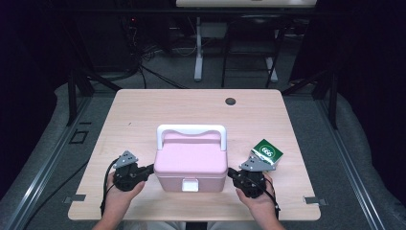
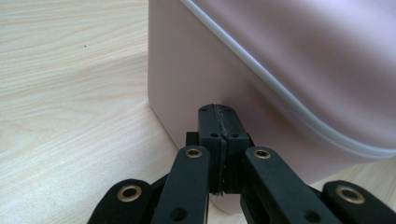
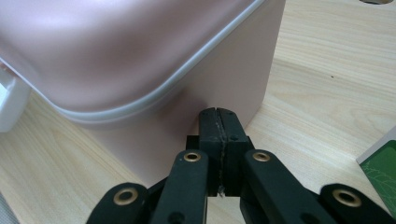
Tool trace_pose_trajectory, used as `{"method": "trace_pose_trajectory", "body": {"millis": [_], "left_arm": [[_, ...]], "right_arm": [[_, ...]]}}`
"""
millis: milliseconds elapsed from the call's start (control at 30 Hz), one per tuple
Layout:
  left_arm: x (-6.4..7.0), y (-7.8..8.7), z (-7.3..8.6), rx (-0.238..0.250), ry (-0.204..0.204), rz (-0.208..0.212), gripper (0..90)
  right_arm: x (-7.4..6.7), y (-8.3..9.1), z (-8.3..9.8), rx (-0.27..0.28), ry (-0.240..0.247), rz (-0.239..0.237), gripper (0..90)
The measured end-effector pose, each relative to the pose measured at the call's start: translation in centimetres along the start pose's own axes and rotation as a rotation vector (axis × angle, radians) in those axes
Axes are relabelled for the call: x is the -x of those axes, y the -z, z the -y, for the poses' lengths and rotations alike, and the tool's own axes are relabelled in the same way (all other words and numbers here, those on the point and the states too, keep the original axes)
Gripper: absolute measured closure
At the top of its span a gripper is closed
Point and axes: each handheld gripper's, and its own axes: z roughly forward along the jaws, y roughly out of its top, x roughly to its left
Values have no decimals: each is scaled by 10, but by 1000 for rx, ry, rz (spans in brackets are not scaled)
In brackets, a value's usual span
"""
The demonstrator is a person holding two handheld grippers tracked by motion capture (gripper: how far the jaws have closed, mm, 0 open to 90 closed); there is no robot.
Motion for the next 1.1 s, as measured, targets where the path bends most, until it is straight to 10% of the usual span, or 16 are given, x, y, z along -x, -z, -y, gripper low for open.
{"method": "trace_pose_trajectory", "body": {"millis": [367, 1100], "left_arm": [[-11, 4, -13, -30, -12, 15, 783], [-17, 29, -81, 54, -35, 62, 550]], "right_arm": [[16, 6, -7, -8, -58, -68, 778], [34, 28, -79, 64, -8, -111, 608]]}}
